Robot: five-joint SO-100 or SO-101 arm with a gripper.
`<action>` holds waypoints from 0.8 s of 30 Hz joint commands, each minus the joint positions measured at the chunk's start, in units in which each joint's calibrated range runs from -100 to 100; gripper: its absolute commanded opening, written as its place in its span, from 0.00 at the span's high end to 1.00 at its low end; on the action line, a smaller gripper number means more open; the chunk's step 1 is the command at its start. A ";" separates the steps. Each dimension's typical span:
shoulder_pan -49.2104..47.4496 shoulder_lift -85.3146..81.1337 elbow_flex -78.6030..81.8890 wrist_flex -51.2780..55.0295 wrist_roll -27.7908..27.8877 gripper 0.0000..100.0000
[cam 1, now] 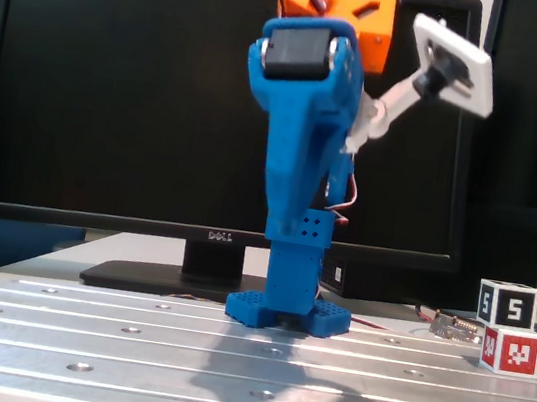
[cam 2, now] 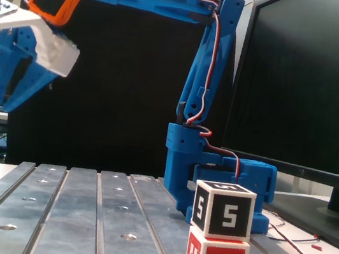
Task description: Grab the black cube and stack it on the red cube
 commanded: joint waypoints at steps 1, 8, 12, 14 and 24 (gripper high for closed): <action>0.64 -1.18 2.37 -4.78 2.58 0.99; 0.79 -10.37 15.58 -14.28 4.47 0.99; 0.79 -19.06 28.25 -20.60 4.47 0.99; 0.79 -23.99 34.76 -23.68 4.47 0.99; -0.03 -47.13 56.92 -29.15 4.21 0.99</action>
